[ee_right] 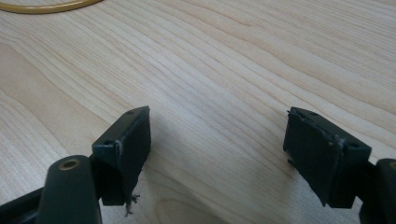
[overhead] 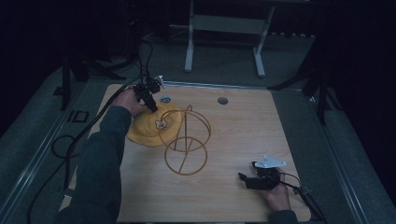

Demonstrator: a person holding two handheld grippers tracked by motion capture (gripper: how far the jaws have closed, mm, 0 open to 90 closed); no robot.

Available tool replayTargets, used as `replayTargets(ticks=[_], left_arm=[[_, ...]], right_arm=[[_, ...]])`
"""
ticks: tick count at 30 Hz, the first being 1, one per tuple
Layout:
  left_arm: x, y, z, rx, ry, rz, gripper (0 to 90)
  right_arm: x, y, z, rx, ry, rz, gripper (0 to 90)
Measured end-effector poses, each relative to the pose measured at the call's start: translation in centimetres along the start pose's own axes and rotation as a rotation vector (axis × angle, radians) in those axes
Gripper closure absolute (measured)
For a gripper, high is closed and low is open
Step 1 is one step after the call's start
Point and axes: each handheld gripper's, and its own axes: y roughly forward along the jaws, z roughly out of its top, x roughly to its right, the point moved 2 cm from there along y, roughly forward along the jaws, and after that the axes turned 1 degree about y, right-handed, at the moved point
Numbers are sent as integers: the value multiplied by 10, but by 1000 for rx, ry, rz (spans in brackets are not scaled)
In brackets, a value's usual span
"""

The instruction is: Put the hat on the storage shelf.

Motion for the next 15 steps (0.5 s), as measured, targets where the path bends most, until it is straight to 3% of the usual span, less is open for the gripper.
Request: replayTargets(ticks=[5, 9, 15], left_arm=[[0, 6, 4, -38, 4, -16, 595], [2, 7, 5, -41, 15, -40, 730], [4, 5, 3, -62, 27, -56, 780]], right_arm=[[0, 0, 0, 0, 1, 0, 231], [0, 0, 0, 0, 2, 1, 231], [0, 0, 0, 0, 0, 1, 231]])
